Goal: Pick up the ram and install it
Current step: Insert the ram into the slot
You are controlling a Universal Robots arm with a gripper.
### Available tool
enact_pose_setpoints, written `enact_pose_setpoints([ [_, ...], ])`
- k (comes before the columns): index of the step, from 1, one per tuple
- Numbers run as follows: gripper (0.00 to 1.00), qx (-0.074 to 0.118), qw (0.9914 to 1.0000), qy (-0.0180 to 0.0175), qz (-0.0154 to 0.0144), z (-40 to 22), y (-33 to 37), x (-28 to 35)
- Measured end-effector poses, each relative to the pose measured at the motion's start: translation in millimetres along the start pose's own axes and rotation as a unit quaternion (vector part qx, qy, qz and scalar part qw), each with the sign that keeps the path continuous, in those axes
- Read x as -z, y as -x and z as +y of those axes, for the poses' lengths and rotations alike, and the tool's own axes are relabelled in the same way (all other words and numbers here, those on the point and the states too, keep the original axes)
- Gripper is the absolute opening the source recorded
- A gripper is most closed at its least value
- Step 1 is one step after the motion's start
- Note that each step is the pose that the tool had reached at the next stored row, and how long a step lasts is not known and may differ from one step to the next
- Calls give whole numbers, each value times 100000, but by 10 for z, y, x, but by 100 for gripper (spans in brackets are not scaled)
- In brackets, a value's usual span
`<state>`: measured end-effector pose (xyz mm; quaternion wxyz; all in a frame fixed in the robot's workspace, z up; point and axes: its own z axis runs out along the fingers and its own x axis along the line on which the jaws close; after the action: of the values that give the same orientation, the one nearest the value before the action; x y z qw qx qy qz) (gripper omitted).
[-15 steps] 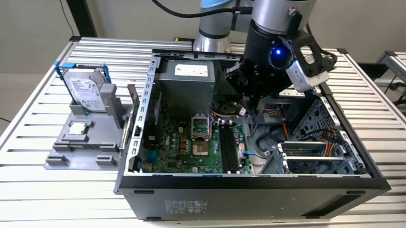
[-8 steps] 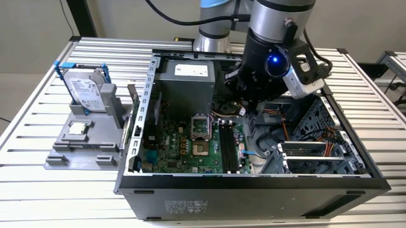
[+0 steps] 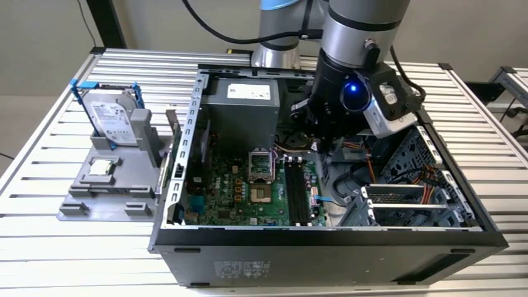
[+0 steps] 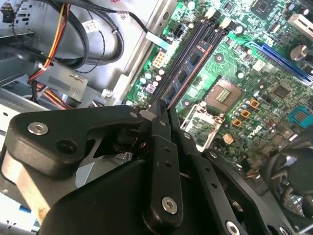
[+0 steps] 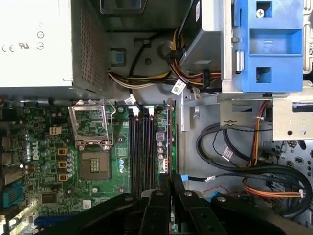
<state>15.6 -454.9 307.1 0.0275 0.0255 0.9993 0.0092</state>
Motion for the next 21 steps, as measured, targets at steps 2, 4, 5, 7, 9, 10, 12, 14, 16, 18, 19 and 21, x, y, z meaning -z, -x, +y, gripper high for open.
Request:
enact_pose_setpoints([
  [2,0,-1,100000,-1,0,-1,-2,-37],
  [4,0,-2,100000,3,-1,-1,-5,-73],
  [5,0,1,100000,6,0,-2,-6,-91],
  [7,0,9,100000,2,-1,-3,-8,-127],
  [9,0,55,100000,4,1,-8,-11,-163],
  [10,0,93,100000,10,2,-11,-11,-182],
  [12,0,157,100000,11,3,-24,-12,-218],
  [14,0,203,100000,11,5,-38,-14,-253],
  [16,0,250,100000,19,5,-52,-15,-290],
  [18,0,290,100000,16,6,-68,-16,-325],
  [19,0,313,100000,17,7,-76,-17,-343],
  [21,0,354,99999,19,7,-92,-18,-380],
])
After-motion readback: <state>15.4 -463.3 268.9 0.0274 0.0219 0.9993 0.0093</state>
